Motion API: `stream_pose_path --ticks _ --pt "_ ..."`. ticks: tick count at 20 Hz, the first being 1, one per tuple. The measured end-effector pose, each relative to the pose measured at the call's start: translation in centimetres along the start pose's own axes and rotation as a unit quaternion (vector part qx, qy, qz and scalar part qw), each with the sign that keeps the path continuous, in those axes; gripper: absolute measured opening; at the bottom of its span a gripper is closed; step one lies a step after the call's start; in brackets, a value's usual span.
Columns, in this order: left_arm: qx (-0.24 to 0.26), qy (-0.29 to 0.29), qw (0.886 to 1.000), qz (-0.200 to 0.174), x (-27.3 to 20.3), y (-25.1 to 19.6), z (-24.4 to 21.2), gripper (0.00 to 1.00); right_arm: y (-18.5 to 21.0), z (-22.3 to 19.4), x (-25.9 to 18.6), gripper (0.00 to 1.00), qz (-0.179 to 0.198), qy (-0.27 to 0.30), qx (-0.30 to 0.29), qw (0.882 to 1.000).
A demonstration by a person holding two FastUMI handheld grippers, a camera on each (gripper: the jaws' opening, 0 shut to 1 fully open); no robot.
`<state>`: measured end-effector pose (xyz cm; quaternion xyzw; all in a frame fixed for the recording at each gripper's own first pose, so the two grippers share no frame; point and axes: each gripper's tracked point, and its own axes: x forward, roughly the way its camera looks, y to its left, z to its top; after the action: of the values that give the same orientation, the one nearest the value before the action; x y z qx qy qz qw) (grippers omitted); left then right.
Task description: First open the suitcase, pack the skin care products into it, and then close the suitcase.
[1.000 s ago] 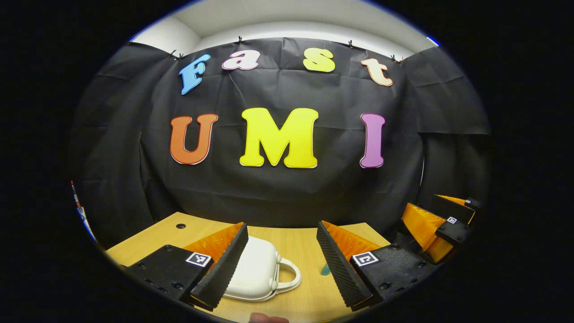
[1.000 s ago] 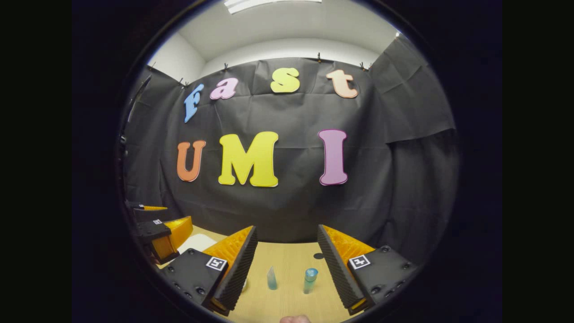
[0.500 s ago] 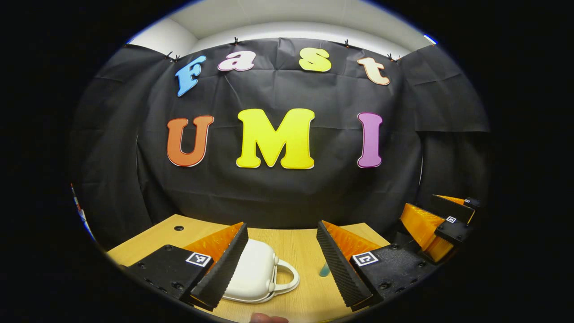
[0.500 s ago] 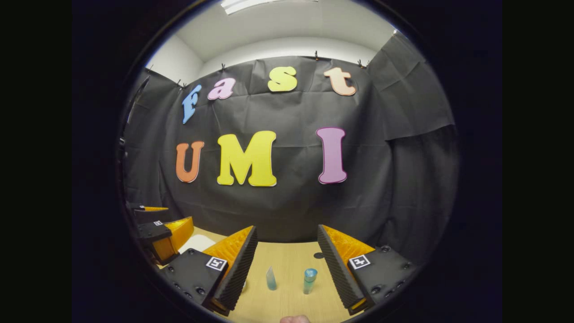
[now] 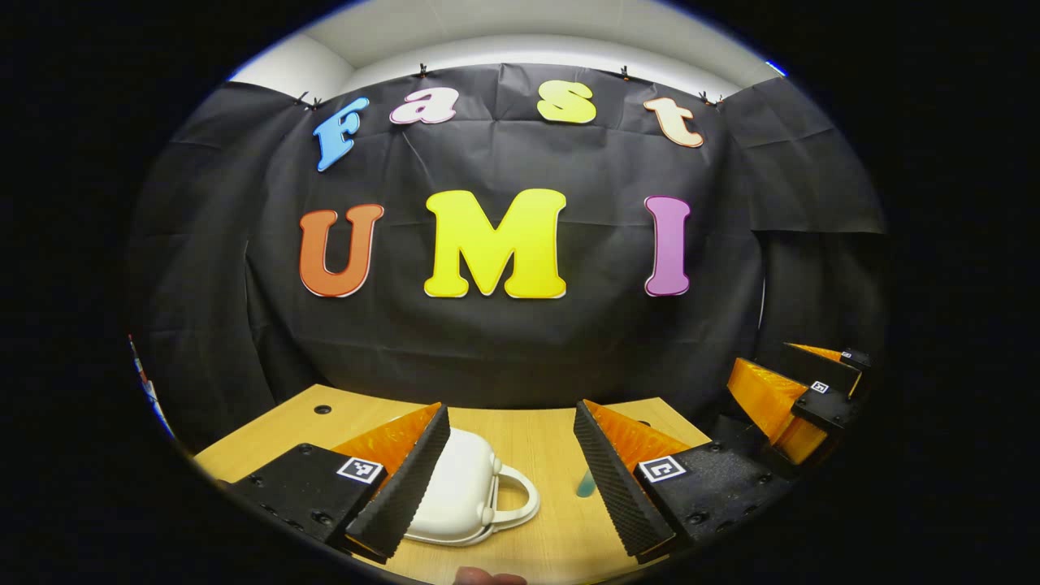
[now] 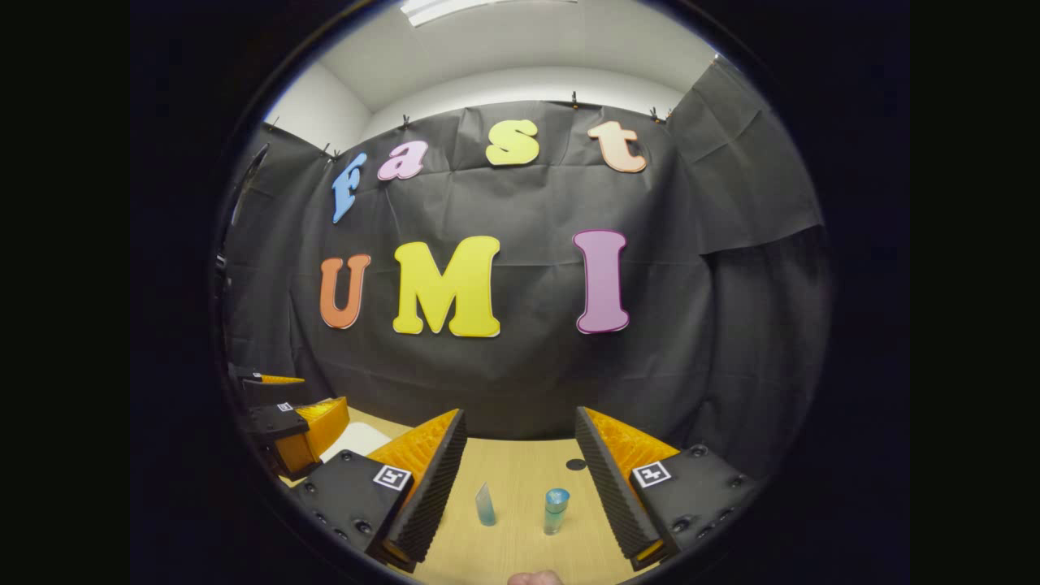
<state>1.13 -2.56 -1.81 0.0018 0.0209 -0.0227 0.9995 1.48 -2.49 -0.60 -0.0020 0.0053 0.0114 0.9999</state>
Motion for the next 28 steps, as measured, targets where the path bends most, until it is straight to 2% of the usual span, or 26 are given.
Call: stream_pose_path --ticks 2,4,5,8,10,12,14,18,20,23,25,27,28 --pt "0.011 0.011 1.000 0.001 0.2 -0.3 -0.8 0.98 -0.7 -0.4 0.4 0.81 0.005 0.001 -0.013 1.000" --pt "0.052 0.017 0.999 -0.006 0.4 -0.5 -1.9 1.00 -1.8 -0.6 0.7 0.80 0.009 0.003 -0.016 1.000" --pt "0.076 0.016 0.997 -0.008 0.6 -0.4 -2.6 0.98 -2.3 -0.9 0.8 0.80 0.012 0.006 -0.016 1.000" --pt "0.129 0.055 0.990 -0.010 1.5 -0.6 -6.4 0.99 -4.2 -2.3 1.5 0.80 0.017 0.021 -0.012 1.000" --pt "0.172 0.088 0.981 -0.017 2.0 -1.1 -9.2 1.00 -5.6 -3.1 1.6 0.80 0.019 0.030 -0.006 0.999" --pt "0.228 0.123 0.965 -0.026 3.0 -1.4 -12.0 1.00 -7.4 -3.6 1.6 0.80 0.015 0.031 -0.005 0.999" --pt "0.291 0.154 0.944 -0.040 4.0 -1.6 -14.8 0.98 -10.0 -4.7 1.4 0.80 -0.002 0.040 -0.008 0.999" --pt "0.425 0.192 0.882 -0.063 5.5 -0.8 -19.8 0.95 -14.7 -7.2 1.0 0.80 -0.052 0.074 0.010 0.996" --pt "0.456 0.211 0.862 -0.072 6.0 -0.2 -21.7 0.94 -16.4 -7.5 0.8 0.80 -0.075 0.078 0.010 0.994" --pt "0.474 0.223 0.849 -0.069 7.1 0.1 -23.0 0.90 -17.0 -8.3 0.4 0.80 -0.094 0.085 0.015 0.992" --pt "0.487 0.233 0.839 -0.069 7.7 0.6 -23.6 0.82 -16.5 -8.6 0.4 0.80 -0.095 0.091 0.022 0.991" --pt "0.493 0.253 0.829 -0.074 8.2 0.9 -24.8 0.73 -16.1 -8.2 0.4 0.80 -0.099 0.085 0.030 0.991" --pt "0.494 0.262 0.825 -0.080 8.2 0.9 -25.3 0.61 -16.0 -8.1 0.3 0.78 -0.101 0.083 0.026 0.991"
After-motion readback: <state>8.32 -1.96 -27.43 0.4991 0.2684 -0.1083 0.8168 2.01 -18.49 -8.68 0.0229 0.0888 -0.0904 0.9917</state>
